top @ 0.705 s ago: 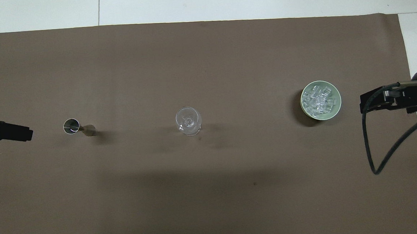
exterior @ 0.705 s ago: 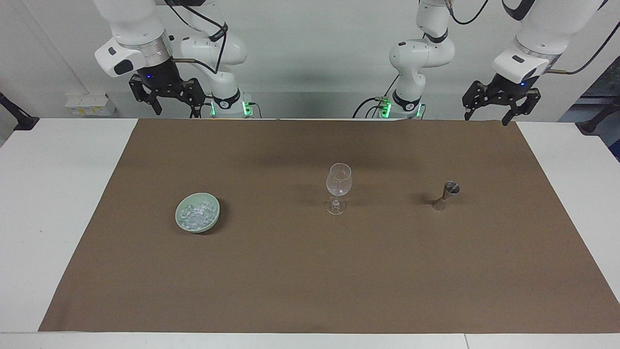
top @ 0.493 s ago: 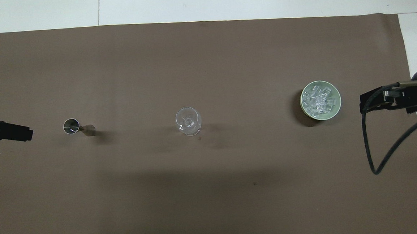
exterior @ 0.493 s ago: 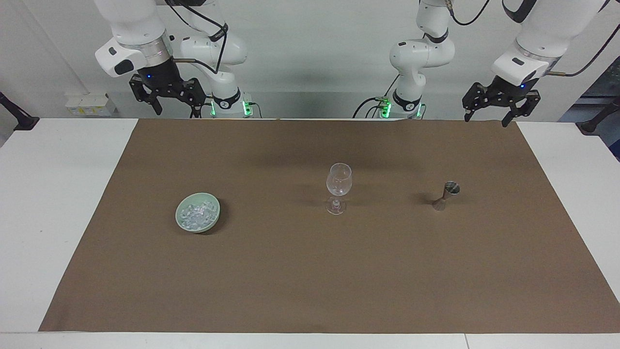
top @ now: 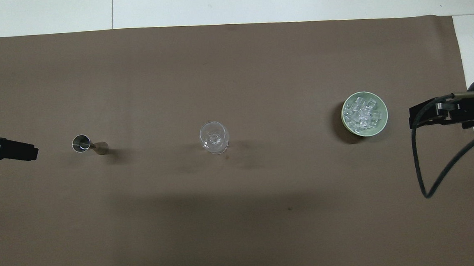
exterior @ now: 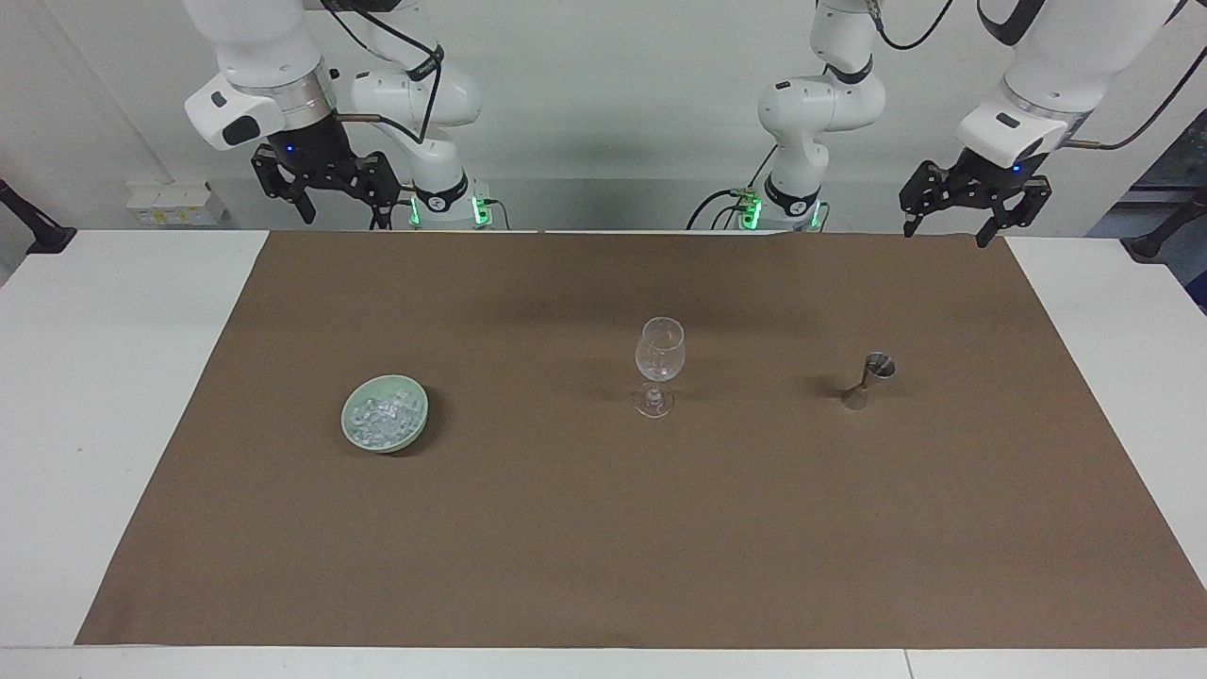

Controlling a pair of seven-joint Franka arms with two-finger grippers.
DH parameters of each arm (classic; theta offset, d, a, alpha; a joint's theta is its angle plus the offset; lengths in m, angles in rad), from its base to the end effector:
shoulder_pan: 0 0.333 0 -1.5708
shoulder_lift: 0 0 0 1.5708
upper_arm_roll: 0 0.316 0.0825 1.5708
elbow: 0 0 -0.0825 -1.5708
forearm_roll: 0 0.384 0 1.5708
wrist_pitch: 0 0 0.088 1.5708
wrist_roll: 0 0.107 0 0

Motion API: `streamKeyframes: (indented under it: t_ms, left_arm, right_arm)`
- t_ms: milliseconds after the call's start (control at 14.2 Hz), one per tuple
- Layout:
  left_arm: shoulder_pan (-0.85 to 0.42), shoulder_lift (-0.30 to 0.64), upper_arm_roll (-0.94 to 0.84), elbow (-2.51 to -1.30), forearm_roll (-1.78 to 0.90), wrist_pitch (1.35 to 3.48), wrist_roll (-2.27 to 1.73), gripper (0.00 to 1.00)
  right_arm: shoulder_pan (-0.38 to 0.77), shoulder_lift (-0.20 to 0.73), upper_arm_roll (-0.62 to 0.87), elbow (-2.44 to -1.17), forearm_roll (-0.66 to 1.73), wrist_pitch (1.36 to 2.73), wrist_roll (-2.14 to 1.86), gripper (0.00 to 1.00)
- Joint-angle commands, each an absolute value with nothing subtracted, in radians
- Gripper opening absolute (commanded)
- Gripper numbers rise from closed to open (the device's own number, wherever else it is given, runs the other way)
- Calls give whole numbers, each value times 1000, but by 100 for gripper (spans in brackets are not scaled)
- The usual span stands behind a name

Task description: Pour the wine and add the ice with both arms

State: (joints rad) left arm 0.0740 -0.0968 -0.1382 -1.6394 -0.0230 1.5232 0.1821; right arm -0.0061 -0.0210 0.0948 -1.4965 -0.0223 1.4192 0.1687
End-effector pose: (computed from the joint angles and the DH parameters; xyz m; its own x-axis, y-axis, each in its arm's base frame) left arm 0.5178 -0.0396 0.6396 0.9696 -0.2440 -0.0182 -0.2438 -0.9697 0.0132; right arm 0.5302 0.0451 0.6575 0.9952 -0.0835 -0.0515 -0.0818 -0.9961 0.0333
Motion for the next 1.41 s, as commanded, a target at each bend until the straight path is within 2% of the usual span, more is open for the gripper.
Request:
streamKeyframes:
  t_ms: [0,1339]
  left_arm:
    - [94,-107,-144,-1666,-17,1526,183,100]
    - [87,-118,-150,-1661,-107,1503,-259,100]
  right_arm:
    - [-23,-32,101,-1511,-15,1437,150,100]
    - [-21,-32,101,-1511,-15,1439,150,100]
